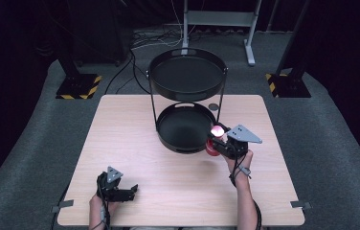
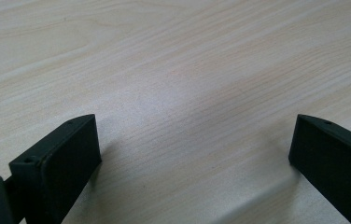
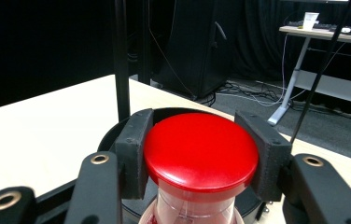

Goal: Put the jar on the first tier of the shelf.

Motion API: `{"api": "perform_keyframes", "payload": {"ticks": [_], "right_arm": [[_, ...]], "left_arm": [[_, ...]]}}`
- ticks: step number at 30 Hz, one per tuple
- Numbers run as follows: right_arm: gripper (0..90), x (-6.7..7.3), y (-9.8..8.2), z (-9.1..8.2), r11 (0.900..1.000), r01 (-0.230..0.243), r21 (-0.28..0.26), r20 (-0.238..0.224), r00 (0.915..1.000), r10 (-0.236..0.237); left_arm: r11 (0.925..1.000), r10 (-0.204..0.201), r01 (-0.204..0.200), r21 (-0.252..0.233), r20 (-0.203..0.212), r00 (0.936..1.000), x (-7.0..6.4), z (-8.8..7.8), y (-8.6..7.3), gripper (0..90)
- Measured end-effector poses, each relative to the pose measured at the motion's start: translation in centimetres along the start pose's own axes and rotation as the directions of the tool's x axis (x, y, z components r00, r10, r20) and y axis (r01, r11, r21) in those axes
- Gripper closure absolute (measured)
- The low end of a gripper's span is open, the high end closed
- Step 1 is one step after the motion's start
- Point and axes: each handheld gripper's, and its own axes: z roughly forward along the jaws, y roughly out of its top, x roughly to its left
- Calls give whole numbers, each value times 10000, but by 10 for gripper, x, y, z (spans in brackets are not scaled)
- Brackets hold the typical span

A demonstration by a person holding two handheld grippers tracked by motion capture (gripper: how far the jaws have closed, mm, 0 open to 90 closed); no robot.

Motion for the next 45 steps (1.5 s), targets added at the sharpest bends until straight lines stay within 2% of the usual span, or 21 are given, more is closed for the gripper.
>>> {"api": "perform_keyframes", "payload": {"ticks": [34, 45], "right_arm": [[478, -2, 14, 39, 9998, -218, 36, -141, 9997, 219], [478, -4, 16, 49, 9996, -289, -4, -63, 9996, 289]], "left_arm": [[10000, -6, 6, 10, 10, 10000, 0, 0, 0, 18], [10000, -2, 2, 7, 8, 10000, 0, 0, 0, 19]]}}
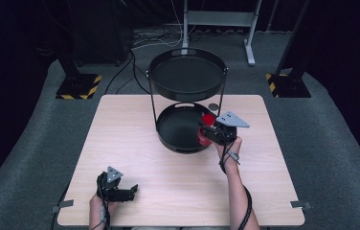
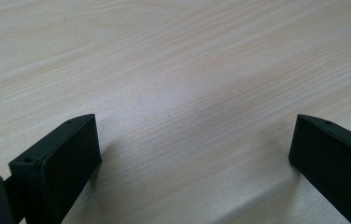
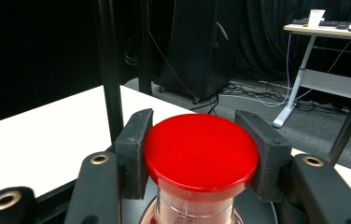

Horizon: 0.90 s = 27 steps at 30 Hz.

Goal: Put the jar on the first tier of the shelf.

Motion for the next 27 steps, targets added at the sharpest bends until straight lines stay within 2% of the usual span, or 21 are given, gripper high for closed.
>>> {"api": "perform_keyframes", "payload": {"ticks": [14, 27], "right_arm": [[478, -1, -1, 20, 9997, -112, 228, -13, 9999, 113], [478, -2, -6, 35, 9995, -219, 210, 209, 9996, 215]], "left_arm": [[10000, 5, -5, -2, -4, 10000, 0, 0, 0, 19], [10000, 5, -5, -5, -4, 10000, 0, 0, 0, 19]]}}
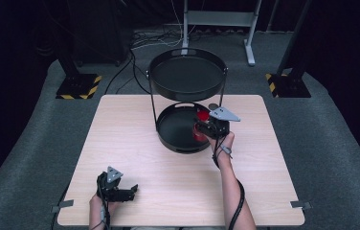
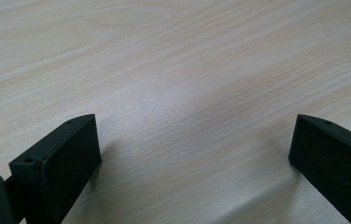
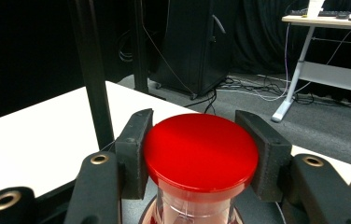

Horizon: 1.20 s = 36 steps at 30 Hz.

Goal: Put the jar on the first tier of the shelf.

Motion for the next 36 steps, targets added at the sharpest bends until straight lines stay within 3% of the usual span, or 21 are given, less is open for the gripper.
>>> {"api": "perform_keyframes", "payload": {"ticks": [18, 36], "right_arm": [[478, 7, -20, 30, 9985, 65, 543, -87, 9999, -61], [477, 8, -34, 46, 9970, 32, 774, -250, 9997, -13]], "left_arm": [[10000, 5, -5, -1, -2, 10000, 0, 0, 0, 19], [10000, -4, 4, -8, -2, 10000, 0, 0, 0, 19]]}}
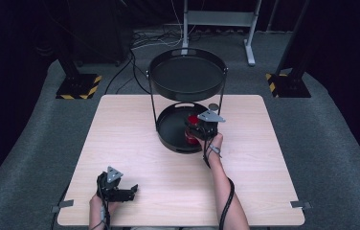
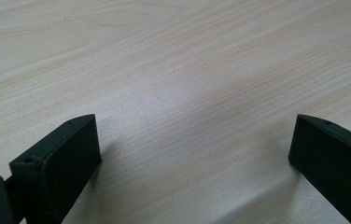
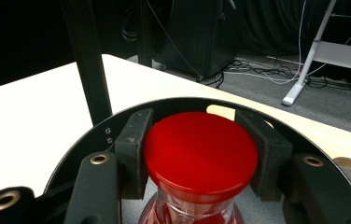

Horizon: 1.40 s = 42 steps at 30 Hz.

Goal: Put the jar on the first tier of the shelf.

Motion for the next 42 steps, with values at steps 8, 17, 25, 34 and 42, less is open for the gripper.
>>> {"api": "perform_keyframes", "payload": {"ticks": [8, 17, 25, 34, 42], "right_arm": [[478, -1, -3, 5, 9999, -32, 127, -68, 10000, 33], [477, -2, -6, 7, 9999, 45, 120, -182, 9998, -42], [476, -3, -6, 7, 9999, 53, 138, -252, 9997, -49], [293, -5, -2, 6, 9973, -106, 722, -346, 9993, 131], [23, -5, 4, -9, 9854, -94, 1700, -653, 9976, 208]], "left_arm": [[10000, -2, 2, 2, 2, 10000, 0, 0, 0, 19], [10000, -9, 9, -2, 3, 10000, 0, 0, 0, 19], [10000, 0, 0, 4, 1, 10000, 0, 0, 0, 19], [10000, 9, -9, 3, 2, 10000, 0, 0, 0, 20], [10000, 6, -6, -5, -2, 10000, 0, 0, 0, 20]]}}
